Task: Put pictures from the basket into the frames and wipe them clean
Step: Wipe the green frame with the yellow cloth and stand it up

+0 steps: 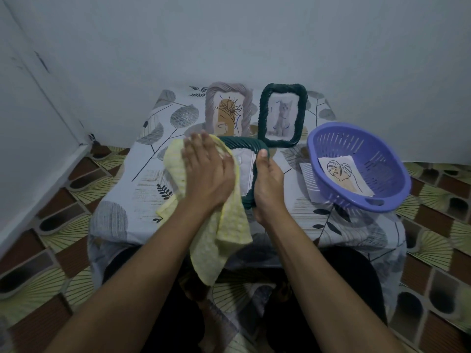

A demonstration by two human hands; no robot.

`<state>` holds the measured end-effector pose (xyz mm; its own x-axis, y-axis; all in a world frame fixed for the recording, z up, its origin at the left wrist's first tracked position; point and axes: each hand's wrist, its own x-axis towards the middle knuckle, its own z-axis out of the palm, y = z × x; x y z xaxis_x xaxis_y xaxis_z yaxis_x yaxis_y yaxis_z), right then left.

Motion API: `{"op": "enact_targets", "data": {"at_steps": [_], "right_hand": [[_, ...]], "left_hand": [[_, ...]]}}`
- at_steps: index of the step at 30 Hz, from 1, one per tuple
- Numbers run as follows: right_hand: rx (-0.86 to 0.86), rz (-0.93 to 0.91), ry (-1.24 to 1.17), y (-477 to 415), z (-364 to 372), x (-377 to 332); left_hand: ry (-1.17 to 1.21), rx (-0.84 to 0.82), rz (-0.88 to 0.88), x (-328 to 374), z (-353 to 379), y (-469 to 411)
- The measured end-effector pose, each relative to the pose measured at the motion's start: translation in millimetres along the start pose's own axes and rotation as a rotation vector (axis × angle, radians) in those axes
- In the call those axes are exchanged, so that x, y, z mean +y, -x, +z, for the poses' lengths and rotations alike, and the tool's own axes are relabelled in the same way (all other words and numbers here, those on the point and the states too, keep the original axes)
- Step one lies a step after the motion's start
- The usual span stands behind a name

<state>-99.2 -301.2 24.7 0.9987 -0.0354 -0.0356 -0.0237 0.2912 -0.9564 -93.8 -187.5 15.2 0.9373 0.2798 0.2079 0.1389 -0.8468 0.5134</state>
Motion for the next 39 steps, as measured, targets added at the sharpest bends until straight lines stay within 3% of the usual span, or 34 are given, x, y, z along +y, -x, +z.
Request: {"op": "enact_targets", "data": {"at_steps": [5,7,9,14,18,23,29,32,39], "right_hand": [[0.003,0.001,-0.048,-9,-14,-4],[0.012,0.012,-0.065,-12,-23,-7],[0.006,0.036,-0.105,-15,-31,-11],[-0.107,0.056,-0.025,-19,-43,-24],[-0.231,0.107,0.041,-22,-48,-33],[-0.276,0.210,0.038,-29,-53,-49],[-0.014,0.224,-0.274,-28,-48,-35],[0.066,0.186,-0.363,-17,-35,-22],[0.024,0.048,-0.262,-8,-13,-23]], "left_hand": [[-0.107,-0.099,0.647,6,14,31],[-0.169,-0.105,0.757,-8,11,31],[-0.244,-0.067,0.678,-23,8,26],[-0.123,-0.067,0.170,-51,-10,-6],[0.337,-0.066,0.207,-45,-26,-17],[0.573,0.004,0.063,-42,-27,-9],[0.671,0.277,-0.285,-20,-15,3],[0.757,0.331,-0.453,-12,-10,2],[0.693,0.190,-0.385,-14,0,16]]}}
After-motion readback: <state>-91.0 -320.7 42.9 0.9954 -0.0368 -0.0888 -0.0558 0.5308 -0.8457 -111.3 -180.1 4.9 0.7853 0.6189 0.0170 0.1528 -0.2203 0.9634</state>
